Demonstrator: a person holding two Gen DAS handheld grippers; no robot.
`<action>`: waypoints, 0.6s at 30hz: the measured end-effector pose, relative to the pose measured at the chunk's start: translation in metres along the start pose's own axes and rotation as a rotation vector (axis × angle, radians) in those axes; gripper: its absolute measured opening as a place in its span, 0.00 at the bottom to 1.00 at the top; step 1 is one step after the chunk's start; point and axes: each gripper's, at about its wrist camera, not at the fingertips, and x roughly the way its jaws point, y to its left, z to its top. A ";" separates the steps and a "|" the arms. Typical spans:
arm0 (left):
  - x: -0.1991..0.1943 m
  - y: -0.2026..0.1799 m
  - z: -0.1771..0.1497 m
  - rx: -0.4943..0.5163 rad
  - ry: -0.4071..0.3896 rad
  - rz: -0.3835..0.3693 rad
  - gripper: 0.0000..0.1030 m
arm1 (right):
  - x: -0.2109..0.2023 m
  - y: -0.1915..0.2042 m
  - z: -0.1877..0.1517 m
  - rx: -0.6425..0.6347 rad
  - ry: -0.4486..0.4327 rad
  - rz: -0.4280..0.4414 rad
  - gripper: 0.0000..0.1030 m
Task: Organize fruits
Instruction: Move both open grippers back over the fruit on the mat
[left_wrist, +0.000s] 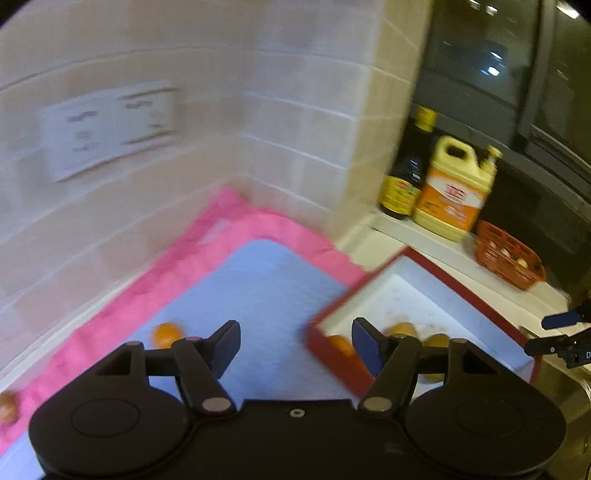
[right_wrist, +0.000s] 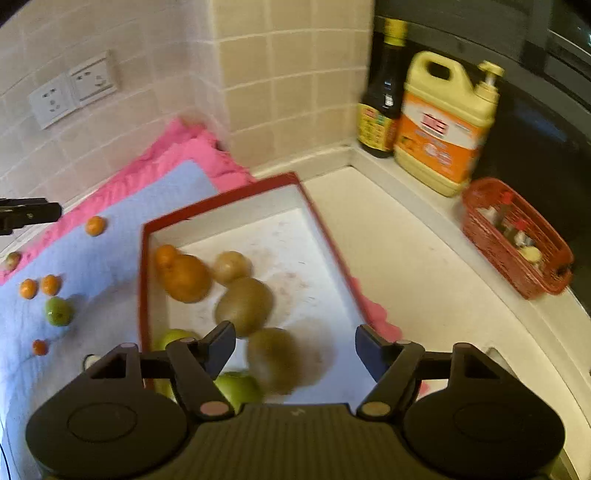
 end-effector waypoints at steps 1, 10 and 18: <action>-0.010 0.009 -0.003 -0.014 -0.011 0.023 0.77 | 0.001 0.006 0.001 -0.008 -0.001 0.012 0.73; -0.104 0.081 -0.032 -0.103 -0.115 0.221 0.77 | 0.007 0.071 0.019 -0.054 -0.003 0.140 0.74; -0.153 0.131 -0.074 -0.200 -0.147 0.312 0.77 | 0.002 0.138 0.036 -0.151 -0.028 0.206 0.80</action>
